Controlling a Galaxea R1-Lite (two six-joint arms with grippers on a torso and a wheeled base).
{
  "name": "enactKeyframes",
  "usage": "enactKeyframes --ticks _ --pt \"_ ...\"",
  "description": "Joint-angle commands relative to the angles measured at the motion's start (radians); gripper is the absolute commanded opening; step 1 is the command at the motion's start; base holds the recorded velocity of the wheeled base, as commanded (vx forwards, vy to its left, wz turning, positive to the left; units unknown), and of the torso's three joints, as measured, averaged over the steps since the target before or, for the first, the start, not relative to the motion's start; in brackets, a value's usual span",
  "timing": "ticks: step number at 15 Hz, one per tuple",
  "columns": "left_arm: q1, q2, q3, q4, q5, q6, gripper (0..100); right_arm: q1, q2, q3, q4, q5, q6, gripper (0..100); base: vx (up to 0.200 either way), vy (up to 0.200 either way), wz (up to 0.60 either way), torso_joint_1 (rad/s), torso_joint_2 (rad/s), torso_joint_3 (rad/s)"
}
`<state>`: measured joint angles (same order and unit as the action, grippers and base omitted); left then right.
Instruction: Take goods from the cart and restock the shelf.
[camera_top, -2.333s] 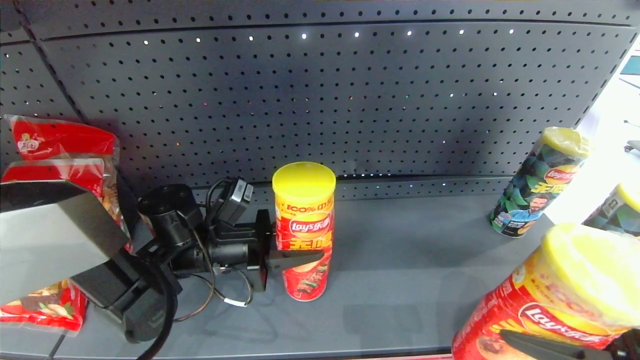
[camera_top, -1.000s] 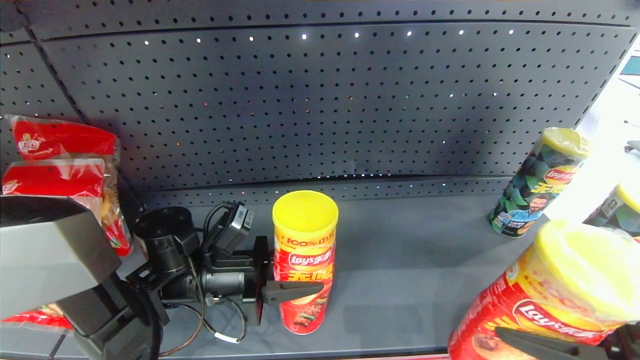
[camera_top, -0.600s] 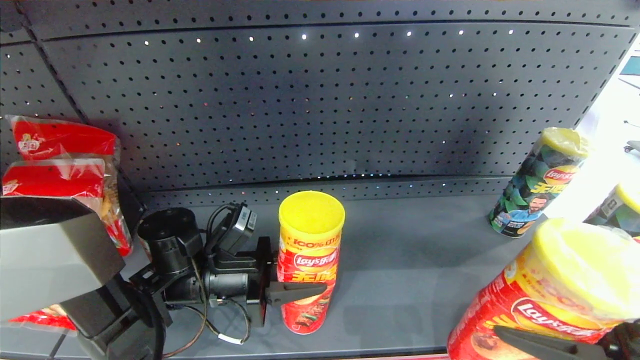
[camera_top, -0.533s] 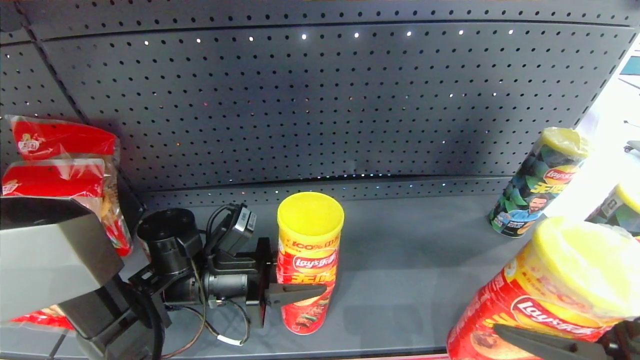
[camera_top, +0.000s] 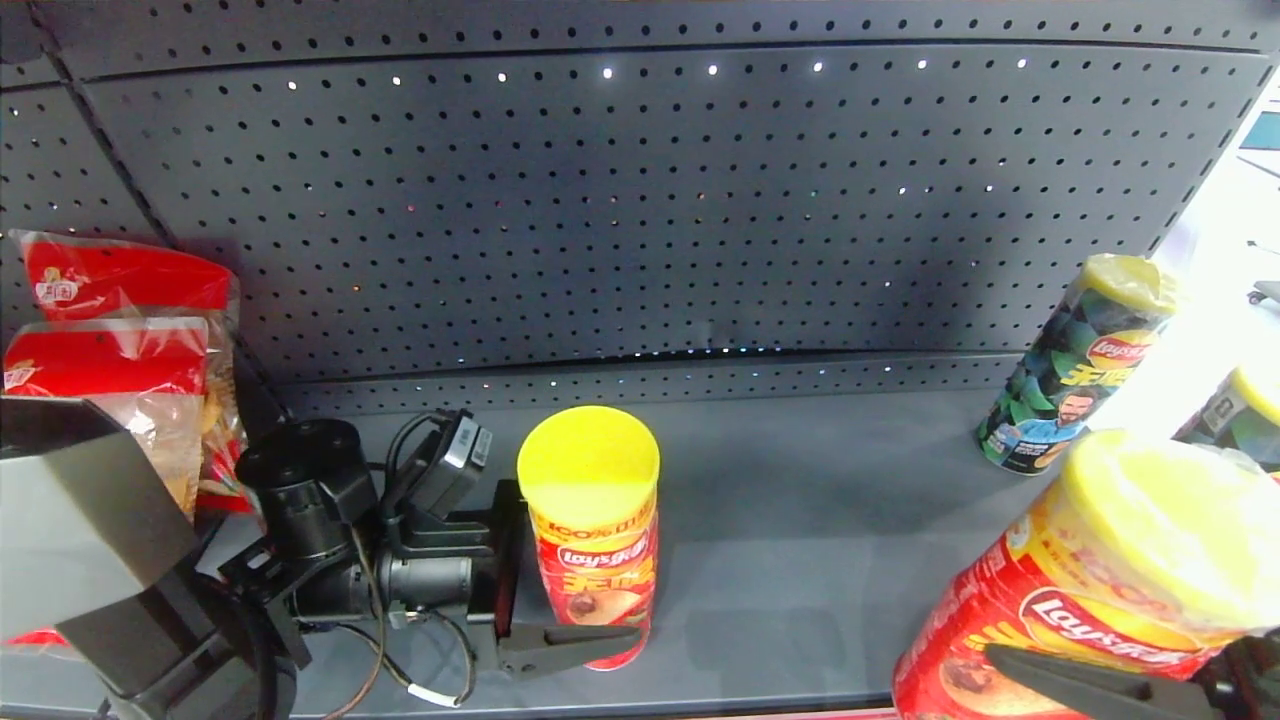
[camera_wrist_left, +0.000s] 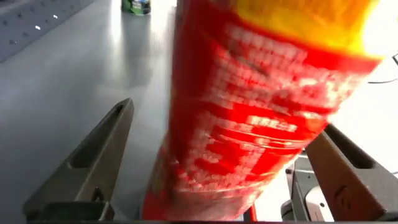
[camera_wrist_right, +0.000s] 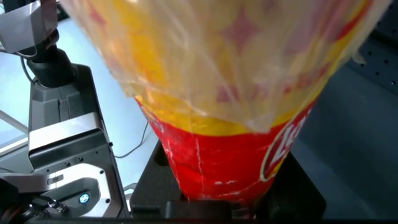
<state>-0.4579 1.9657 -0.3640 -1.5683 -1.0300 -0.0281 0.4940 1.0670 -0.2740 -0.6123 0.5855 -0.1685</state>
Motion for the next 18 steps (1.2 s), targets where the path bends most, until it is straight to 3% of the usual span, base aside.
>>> enactKeyframes --ticks 1,6,9,11,14,15,16,18 --pt "0.039 -0.056 0.031 -0.003 -0.004 -0.001 100 0.001 0.001 -0.001 -0.001 0.0 0.0 0 0.0 0.0 0.0 0.0 0.0 0.0" --pt "0.137 -0.171 0.224 -0.003 -0.044 0.0 100 0.0 0.024 -0.022 -0.001 0.0 0.0 0 0.0 0.0 0.0 0.0 0.0 0.0" --pt "0.205 -0.34 0.363 -0.003 -0.048 0.005 100 -0.002 0.03 -0.031 -0.001 0.0 0.0 0 0.0 0.0 0.0 0.0 0.0 0.0" --pt "0.309 -0.469 0.363 0.019 -0.047 0.022 100 -0.002 0.03 -0.034 -0.001 0.0 0.0 0 0.0 0.0 0.0 0.0 0.0 0.0" --pt "0.334 -0.648 0.358 0.019 -0.038 0.0 100 0.0 0.031 -0.039 -0.001 0.002 0.0 0 0.0 0.0 0.0 0.0 0.0 0.0" --pt "0.36 -0.772 0.361 0.028 -0.03 -0.029 100 0.0 0.027 -0.037 -0.003 0.002 0.0 0 0.0 0.0 0.0 0.0 0.0 0.0" --pt "0.386 -0.861 0.361 0.063 -0.025 -0.033 100 -0.002 0.024 -0.037 -0.003 0.002 0.0 0 0.0 0.0 0.0 0.0 0.0 0.0" --pt "0.493 -1.125 0.361 0.301 -0.016 -0.056 100 -0.003 0.021 -0.037 -0.003 0.002 0.001 0 0.0 0.0 0.0 0.0 0.0 0.0"
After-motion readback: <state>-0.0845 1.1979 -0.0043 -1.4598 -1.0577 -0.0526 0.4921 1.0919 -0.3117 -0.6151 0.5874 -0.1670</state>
